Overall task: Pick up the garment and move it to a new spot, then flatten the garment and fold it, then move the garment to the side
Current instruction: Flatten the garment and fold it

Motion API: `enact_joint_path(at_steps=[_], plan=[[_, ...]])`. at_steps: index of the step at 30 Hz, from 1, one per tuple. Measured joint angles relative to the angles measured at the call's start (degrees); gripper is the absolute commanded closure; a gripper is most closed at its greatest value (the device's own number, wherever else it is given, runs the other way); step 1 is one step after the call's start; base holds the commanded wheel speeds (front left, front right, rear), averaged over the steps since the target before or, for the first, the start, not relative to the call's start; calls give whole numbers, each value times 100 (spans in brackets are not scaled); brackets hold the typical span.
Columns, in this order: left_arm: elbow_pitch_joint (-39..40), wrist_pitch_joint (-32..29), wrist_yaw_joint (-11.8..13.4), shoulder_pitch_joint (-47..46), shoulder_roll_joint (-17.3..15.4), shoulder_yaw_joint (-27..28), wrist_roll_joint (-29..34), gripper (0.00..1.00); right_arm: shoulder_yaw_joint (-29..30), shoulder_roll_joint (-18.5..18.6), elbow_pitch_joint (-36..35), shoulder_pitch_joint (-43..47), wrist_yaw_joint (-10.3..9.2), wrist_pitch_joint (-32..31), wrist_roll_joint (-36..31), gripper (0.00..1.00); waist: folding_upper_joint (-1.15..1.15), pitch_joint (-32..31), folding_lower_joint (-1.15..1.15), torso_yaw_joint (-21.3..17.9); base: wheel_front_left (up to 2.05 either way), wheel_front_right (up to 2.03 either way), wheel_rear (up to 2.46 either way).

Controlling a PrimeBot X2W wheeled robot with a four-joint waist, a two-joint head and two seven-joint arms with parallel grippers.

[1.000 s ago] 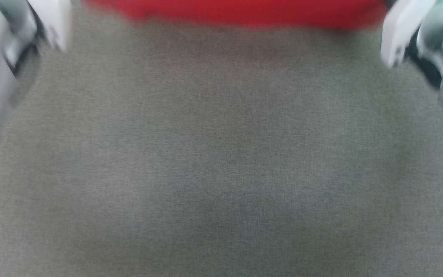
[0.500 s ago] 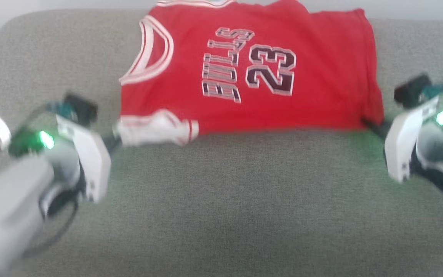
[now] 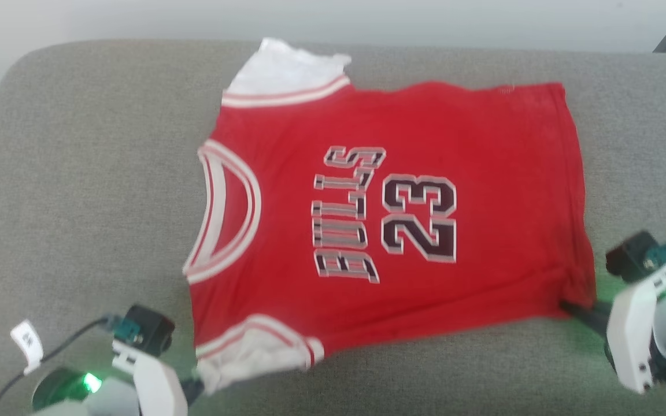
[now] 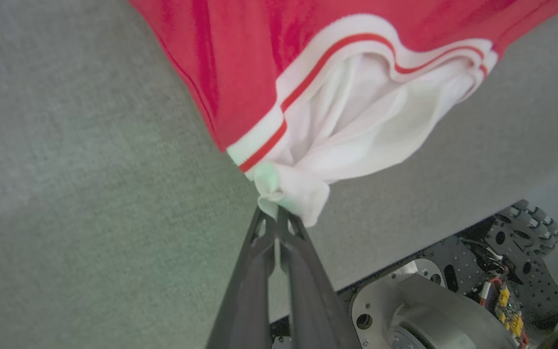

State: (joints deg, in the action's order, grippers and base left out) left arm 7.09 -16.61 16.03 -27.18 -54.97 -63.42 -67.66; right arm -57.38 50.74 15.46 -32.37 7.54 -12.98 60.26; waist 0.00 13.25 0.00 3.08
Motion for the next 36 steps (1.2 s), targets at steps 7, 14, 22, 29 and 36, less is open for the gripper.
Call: enact_joint_path(at_steps=[7, 14, 22, 29, 36], plan=[[676, -101, 441, 232, -466, 42, -105, 100, 353, 252, -448, 664, 1, 80, 170, 100, 0, -80, 0, -12, 0, 0, 0], [927, -87, 461, -343, -901, 368, 280, 100, 1092, 229, -670, 868, 2, 267, -19, 100, 0, -79, 0, -100, 0, 0, 0], [617, -140, 87, -1224, -893, 686, 734, 100, 1969, -185, -650, 733, 2, 177, -566, 100, 0, 19, 0, -231, 0, 0, 0], [-431, -220, -658, -2267, -322, 769, 1214, 100, 2648, -725, -363, 328, 3, -120, -1236, 100, 0, 318, 0, -284, 0, 0, 0], [-2029, -199, -1432, -2960, 559, 638, 1395, 100, 2753, -1303, 142, -231, 2, -477, -1696, 100, 0, 691, 0, -340, 0, 0, 0]])
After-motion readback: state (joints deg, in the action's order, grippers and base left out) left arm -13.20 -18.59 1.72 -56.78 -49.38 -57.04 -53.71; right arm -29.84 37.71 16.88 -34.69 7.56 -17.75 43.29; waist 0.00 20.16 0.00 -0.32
